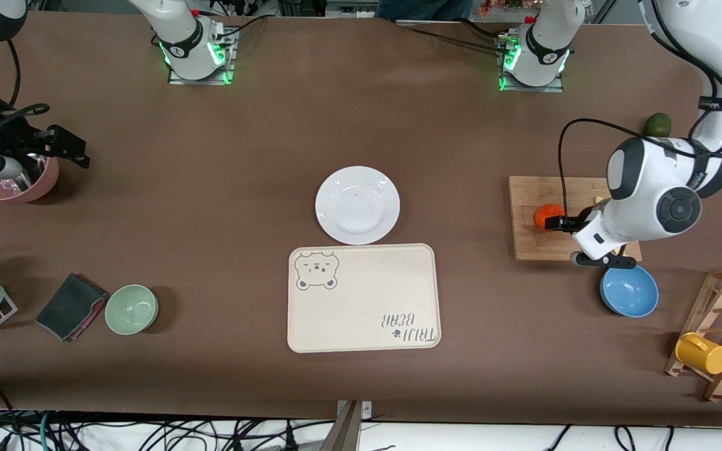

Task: Place orange and plate with both arms
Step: 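Reach the left gripper down to the orange on the cutting board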

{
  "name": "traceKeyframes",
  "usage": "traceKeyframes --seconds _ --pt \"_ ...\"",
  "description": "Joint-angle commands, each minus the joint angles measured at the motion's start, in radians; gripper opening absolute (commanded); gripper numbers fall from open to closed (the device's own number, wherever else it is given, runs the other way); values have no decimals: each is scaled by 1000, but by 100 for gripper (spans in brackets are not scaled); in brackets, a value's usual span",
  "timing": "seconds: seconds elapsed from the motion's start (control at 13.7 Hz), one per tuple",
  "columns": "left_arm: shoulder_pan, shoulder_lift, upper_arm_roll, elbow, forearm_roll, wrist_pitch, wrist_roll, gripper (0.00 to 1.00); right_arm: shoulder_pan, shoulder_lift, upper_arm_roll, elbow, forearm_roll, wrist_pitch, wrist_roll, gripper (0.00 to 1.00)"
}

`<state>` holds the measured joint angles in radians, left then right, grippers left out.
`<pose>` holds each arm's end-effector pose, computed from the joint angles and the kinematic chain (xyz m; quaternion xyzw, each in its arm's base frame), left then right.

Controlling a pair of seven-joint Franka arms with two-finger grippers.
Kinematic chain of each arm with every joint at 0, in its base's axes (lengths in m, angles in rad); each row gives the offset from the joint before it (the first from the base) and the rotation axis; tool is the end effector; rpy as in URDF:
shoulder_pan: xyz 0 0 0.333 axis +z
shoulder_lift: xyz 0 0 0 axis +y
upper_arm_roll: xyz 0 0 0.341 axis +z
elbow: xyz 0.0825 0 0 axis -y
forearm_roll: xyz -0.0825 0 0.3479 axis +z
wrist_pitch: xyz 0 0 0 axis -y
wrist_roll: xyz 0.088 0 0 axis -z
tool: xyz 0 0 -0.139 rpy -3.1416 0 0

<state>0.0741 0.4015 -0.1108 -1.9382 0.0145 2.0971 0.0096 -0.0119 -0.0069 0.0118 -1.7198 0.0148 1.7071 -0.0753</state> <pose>0.5685 -0.0172 0.2772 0.9923 -0.0256 -0.1199 0.0146 0.5234 0.0018 0.5675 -0.9993 -0.0366 0.0026 0.0074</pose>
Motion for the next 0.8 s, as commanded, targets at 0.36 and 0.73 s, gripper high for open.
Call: traceKeyframes --seconds 0.36,0.73 --pt "9 -24 -3 -183 24 112 0 100 -5 4 4 14 11 -12 -1 100" --pt "7 3 0 -180 25 115 0 99 -5 5 4 14 11 -11 -3 100"
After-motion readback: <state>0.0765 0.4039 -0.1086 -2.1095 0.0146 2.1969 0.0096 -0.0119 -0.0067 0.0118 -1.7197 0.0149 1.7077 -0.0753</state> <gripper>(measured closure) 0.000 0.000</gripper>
